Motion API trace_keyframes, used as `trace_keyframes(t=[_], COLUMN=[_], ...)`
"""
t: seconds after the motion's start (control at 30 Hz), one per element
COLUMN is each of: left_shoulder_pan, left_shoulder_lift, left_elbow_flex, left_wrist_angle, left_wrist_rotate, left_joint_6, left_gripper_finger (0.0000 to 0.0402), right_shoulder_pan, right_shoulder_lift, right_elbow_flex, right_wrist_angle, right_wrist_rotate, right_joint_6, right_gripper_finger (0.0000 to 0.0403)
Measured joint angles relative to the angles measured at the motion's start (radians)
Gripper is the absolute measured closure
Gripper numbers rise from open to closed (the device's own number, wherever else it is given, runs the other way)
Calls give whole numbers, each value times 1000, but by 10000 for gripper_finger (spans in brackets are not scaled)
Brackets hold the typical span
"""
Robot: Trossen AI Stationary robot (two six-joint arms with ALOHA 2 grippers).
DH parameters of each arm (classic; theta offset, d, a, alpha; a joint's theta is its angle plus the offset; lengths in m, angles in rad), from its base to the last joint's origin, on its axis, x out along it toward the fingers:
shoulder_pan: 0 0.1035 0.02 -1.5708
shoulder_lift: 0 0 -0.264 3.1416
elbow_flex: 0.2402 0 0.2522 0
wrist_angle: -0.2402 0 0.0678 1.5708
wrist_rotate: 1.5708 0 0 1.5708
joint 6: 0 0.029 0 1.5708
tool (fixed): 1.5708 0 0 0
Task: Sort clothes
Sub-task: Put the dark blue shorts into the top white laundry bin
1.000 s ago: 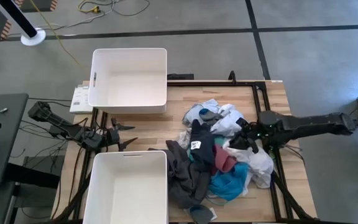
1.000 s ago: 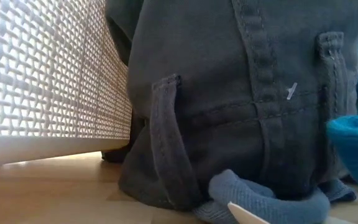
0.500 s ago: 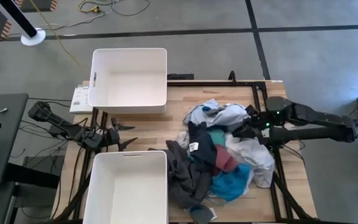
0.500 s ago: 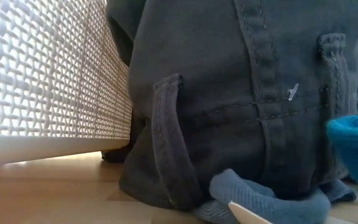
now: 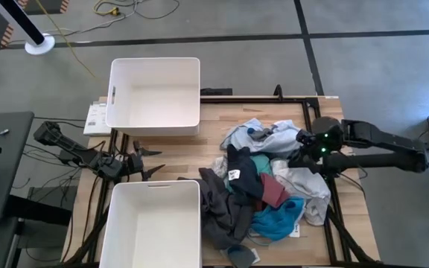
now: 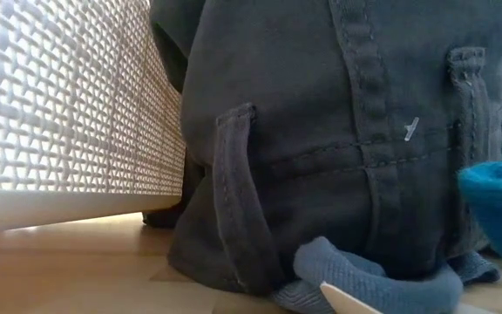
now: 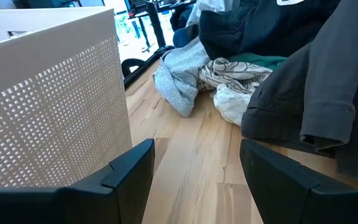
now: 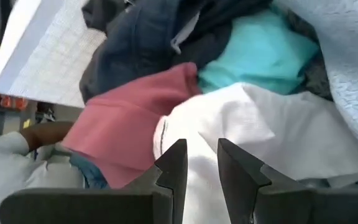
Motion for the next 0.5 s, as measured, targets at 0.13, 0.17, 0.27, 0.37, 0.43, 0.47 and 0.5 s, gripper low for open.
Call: trace_keyframes(t=[0.13, 0.17, 0.27, 0.37, 0.43, 0.47, 0.5], left_shoulder_pan=[0, 0, 0, 0, 0, 0, 0], left_shoulder_lift=[0, 0, 0, 0, 0, 0, 0], left_elbow_flex=[0, 0, 0, 0, 0, 0, 0], left_wrist_angle=[0, 0, 0, 0, 0, 0, 0], left_wrist_rotate=[0, 0, 0, 0, 0, 0, 0], left_joint_6=[0, 0, 0, 0, 0, 0, 0], left_gripper_finger=[170, 170, 170, 170, 170, 170, 170], right_shoulder_pan=[45, 57, 99, 135, 155, 163, 173], right_shoulder_lift=[23, 31, 66, 104, 135, 152, 170], right_elbow_flex=[-23, -27, -49, -90, -117, -129, -143], right_wrist_angle=[121, 159, 309, 492, 609, 672, 738], right_wrist_rotate=[-8, -9, -46, -104, -142, -159, -176], right_joint_6=[-8, -23, -58, -72, -75, -74, -67], right_gripper_finger=[296, 296, 296, 296, 296, 296, 296])
